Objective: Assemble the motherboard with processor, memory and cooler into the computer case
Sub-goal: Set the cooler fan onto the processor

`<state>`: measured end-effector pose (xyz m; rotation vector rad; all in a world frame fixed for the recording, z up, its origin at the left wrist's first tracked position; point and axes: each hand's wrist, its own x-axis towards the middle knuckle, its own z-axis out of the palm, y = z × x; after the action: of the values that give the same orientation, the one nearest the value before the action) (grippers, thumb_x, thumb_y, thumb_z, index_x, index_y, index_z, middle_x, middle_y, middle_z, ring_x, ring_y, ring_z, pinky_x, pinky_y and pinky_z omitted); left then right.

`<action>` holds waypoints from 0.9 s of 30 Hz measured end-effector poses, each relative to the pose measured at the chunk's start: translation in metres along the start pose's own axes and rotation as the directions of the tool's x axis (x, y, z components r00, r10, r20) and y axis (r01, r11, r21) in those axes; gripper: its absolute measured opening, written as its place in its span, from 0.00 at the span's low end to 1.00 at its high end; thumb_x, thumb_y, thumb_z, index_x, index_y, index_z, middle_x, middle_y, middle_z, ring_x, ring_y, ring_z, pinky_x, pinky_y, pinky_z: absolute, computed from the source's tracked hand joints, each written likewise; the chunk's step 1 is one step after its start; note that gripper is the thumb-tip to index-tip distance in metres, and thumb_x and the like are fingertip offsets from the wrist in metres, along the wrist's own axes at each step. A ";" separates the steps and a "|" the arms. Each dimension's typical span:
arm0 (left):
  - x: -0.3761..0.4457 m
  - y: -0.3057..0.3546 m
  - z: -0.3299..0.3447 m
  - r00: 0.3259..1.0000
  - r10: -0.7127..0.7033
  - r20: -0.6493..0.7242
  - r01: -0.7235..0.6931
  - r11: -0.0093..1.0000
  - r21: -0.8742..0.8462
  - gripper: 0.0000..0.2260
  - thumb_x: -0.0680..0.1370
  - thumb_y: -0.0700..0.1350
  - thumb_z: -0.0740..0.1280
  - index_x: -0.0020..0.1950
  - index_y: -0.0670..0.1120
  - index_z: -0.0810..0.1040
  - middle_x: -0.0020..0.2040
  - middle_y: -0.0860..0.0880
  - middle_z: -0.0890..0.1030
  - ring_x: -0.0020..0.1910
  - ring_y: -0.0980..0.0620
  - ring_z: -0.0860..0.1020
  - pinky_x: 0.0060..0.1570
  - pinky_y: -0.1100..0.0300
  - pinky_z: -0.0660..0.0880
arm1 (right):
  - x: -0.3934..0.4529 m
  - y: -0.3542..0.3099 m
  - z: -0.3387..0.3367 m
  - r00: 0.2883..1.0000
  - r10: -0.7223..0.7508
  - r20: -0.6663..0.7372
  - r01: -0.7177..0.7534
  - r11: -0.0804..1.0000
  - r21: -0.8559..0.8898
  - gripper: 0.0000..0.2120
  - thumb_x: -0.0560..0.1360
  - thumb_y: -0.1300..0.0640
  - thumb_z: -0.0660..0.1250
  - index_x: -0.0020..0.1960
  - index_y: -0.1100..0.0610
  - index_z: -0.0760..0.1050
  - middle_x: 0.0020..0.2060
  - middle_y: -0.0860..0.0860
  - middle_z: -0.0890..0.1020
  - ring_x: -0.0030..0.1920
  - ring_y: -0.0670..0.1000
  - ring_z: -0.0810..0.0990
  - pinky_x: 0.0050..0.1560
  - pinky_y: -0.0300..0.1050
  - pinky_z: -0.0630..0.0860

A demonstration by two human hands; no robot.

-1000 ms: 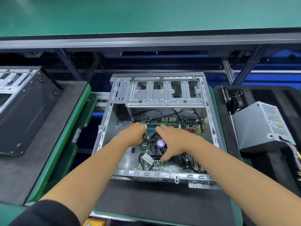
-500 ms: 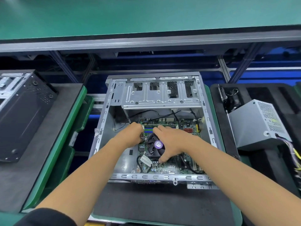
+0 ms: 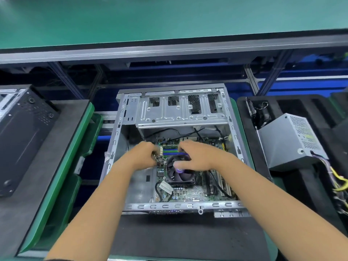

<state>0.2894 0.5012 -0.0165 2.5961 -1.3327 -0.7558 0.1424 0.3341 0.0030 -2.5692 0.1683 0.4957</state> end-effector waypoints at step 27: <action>0.007 0.063 0.030 0.905 0.375 0.201 -0.407 0.901 0.152 0.32 0.62 0.61 0.75 0.52 0.47 0.61 0.47 0.52 0.65 0.49 0.49 0.68 0.52 0.55 0.66 | 0.001 0.003 -0.009 0.879 0.265 -0.397 -0.288 0.958 0.003 0.10 0.77 0.59 0.59 0.53 0.58 0.77 0.48 0.57 0.81 0.47 0.59 0.78 0.41 0.48 0.74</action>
<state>0.2327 0.4608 -0.0241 2.3072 -1.9899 -0.8209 0.1457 0.3272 0.0085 -2.6858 0.6815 0.0707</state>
